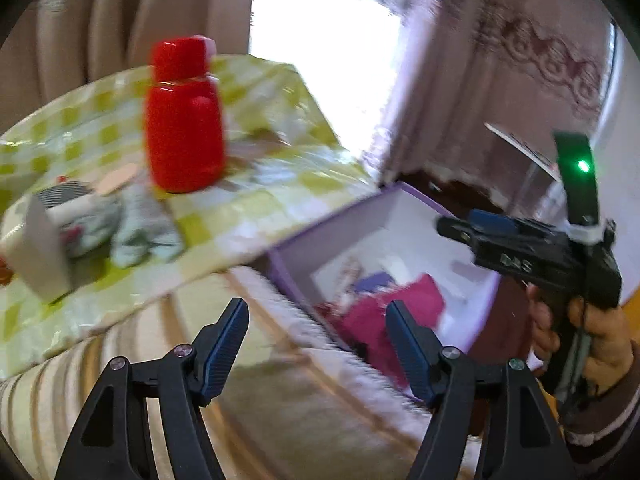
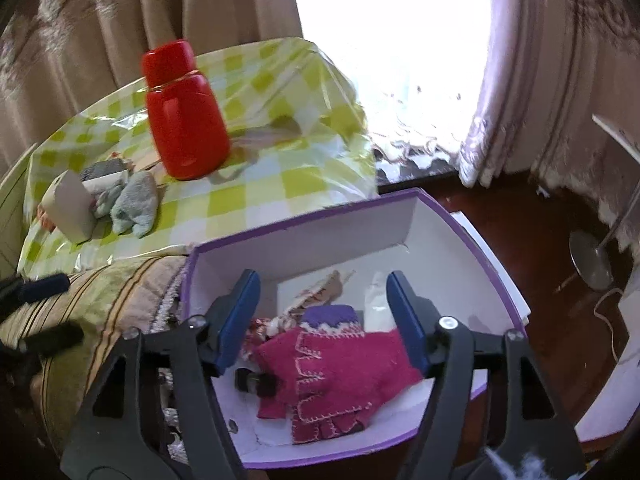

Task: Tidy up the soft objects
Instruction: 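Move both tools back over the soft items on the table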

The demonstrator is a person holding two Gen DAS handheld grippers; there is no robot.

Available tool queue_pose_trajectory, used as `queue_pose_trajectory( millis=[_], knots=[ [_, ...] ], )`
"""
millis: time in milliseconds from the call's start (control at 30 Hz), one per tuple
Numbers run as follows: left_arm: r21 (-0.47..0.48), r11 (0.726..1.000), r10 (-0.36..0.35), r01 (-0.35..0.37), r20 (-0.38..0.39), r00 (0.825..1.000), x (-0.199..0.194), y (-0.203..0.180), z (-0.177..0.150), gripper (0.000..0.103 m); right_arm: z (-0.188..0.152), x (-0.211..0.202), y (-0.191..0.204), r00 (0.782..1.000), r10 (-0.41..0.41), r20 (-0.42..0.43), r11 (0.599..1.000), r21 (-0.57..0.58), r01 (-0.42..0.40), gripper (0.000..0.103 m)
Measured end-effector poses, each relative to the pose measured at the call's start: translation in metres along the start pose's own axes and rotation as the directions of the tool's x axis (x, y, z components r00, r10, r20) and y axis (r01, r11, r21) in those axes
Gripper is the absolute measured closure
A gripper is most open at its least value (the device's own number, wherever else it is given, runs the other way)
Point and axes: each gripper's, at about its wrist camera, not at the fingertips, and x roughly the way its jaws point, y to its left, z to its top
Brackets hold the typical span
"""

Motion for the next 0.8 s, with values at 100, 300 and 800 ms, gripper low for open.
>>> queue_pose_trajectory(
  millis=[100, 300, 800],
  knots=[
    [0.008, 0.997, 0.077, -0.078, 0.073, 0.994, -0.019, 0.019, -0.006, 0.031, -0.001, -0.004, 0.015, 0.999, 0.031, 0.042, 0.999, -0.037, -0.029, 0.014],
    [-0.041, 0.963, 0.270, -0.267, 0.089, 0.959, -0.047, 0.070, -0.024, 0.030, -0.003, -0.013, 0.049, 0.992, -0.028, 0.122, 0.988, -0.144, 0.046, 0.004],
    [-0.382, 0.843, 0.440, -0.379, 0.085, 0.894, -0.109, 0.190, -0.074, 0.030, 0.008, -0.001, 0.134, 0.978, 0.136, 0.160, 0.927, -0.368, -0.069, 0.004]
  ],
)
